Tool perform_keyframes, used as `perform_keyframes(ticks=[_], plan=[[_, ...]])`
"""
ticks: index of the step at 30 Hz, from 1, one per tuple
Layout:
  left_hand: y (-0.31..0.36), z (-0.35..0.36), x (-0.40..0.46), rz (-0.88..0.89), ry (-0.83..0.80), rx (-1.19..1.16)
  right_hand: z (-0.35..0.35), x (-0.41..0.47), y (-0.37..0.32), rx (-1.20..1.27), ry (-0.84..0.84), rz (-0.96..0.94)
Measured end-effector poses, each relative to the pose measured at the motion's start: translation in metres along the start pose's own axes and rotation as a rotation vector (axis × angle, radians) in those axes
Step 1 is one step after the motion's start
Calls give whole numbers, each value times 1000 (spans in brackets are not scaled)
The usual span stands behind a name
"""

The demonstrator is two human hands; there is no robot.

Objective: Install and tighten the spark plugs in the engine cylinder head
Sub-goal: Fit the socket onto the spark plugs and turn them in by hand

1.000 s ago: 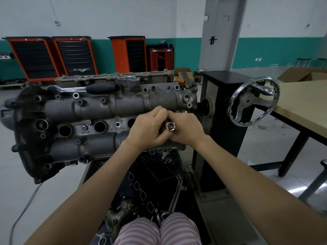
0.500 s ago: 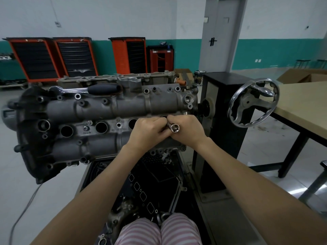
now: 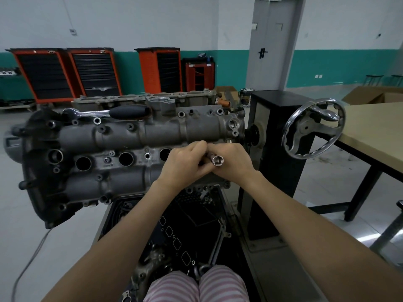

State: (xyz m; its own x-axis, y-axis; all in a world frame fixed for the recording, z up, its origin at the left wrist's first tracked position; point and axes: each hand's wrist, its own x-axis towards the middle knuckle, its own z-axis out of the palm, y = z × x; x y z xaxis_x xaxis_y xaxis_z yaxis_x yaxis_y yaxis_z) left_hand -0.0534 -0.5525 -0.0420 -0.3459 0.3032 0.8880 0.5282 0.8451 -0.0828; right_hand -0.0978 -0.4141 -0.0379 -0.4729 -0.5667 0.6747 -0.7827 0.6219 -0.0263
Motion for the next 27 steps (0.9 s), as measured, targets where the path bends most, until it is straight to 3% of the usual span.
perform_keyframes(ticks=[27], plan=[[4, -2, 1, -2, -51, -54, 2, 2, 0, -57, -37, 48]])
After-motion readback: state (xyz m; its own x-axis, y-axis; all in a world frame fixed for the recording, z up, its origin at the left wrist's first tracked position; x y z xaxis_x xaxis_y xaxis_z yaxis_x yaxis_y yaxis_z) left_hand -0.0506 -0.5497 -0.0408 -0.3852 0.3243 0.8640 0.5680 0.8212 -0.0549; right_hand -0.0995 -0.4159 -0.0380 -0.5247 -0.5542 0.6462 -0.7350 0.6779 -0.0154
